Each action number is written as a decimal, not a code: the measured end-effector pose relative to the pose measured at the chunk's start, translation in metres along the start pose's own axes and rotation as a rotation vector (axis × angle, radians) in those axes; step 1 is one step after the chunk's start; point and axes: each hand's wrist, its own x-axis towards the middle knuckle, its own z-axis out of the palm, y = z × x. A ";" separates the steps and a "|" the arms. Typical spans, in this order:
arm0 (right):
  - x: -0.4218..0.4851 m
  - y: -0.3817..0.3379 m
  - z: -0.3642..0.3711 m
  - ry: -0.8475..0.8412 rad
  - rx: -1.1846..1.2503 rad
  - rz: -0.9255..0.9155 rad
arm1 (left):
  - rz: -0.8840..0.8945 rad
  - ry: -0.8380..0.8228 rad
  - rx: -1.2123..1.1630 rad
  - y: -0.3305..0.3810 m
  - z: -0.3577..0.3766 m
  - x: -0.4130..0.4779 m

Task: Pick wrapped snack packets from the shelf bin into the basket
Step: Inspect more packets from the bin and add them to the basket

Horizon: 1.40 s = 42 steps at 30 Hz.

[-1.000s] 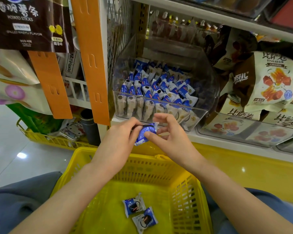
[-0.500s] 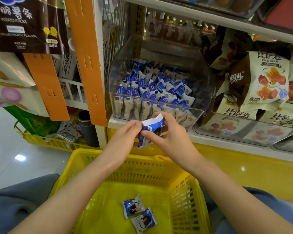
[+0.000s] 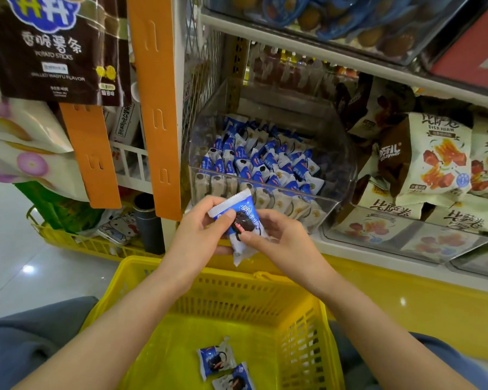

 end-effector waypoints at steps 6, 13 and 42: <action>-0.004 -0.004 -0.009 -0.093 0.409 0.178 | 0.238 0.111 0.334 0.011 -0.007 0.012; -0.004 -0.011 -0.021 -0.005 0.382 0.097 | 0.481 0.031 0.678 0.026 -0.005 0.029; 0.238 -0.023 -0.044 0.059 -0.842 0.179 | 0.786 0.034 1.185 0.011 -0.018 0.077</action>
